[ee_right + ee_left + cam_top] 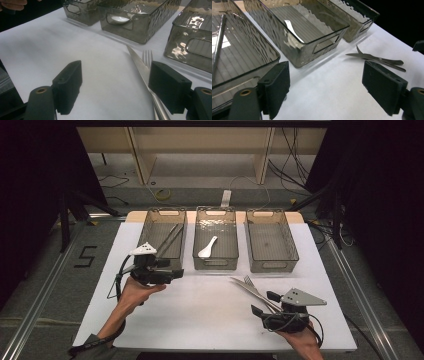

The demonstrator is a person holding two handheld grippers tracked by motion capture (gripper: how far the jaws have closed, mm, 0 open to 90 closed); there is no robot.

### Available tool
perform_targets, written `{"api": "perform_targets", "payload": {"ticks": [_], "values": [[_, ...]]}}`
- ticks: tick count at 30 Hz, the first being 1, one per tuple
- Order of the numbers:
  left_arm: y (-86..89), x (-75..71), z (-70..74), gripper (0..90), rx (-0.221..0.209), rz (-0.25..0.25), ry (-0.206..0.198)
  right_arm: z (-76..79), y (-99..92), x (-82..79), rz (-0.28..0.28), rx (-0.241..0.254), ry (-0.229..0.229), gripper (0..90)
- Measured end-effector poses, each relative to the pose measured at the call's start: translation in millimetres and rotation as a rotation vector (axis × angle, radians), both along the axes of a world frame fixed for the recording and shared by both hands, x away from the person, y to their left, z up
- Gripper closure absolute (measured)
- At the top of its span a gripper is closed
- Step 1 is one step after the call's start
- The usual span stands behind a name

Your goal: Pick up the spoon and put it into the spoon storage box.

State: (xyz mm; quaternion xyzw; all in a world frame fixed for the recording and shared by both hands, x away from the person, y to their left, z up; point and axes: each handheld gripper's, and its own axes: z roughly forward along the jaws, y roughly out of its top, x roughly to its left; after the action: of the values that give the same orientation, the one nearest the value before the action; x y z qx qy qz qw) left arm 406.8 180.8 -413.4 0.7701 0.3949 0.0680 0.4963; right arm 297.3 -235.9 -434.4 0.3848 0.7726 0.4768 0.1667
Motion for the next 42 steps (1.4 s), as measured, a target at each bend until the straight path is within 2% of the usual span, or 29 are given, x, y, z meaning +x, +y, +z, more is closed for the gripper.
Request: {"api": "perform_targets", "payload": {"ticks": [7,14,20,23,27,42], "values": [[11.0,-15.4,-3.6,20.5,0.008,0.004,-0.014,2.0,-0.7,6.2,0.017,-0.038,0.027,28.4],[16.1,-23.8,-2.8,20.0,-0.018,0.015,-0.035,5.3,-1.1,16.9,0.028,-0.085,0.075,28.7],[17.8,-28.4,-2.4,19.5,-0.029,0.015,-0.040,9.2,-1.6,28.2,0.052,-0.155,0.121,29.3],[17.7,-31.5,-1.8,19.4,-0.026,0.008,-0.049,11.4,0.1,35.9,0.068,-0.200,0.157,29.3],[17.6,-36.4,-1.1,19.4,-0.032,0.003,-0.057,13.5,3.3,43.6,0.086,-0.260,0.180,30.7],[17.2,-50.3,0.8,19.4,-0.027,-0.008,-0.072,8.2,-1.6,65.0,0.089,-0.380,0.293,40.8]]}}
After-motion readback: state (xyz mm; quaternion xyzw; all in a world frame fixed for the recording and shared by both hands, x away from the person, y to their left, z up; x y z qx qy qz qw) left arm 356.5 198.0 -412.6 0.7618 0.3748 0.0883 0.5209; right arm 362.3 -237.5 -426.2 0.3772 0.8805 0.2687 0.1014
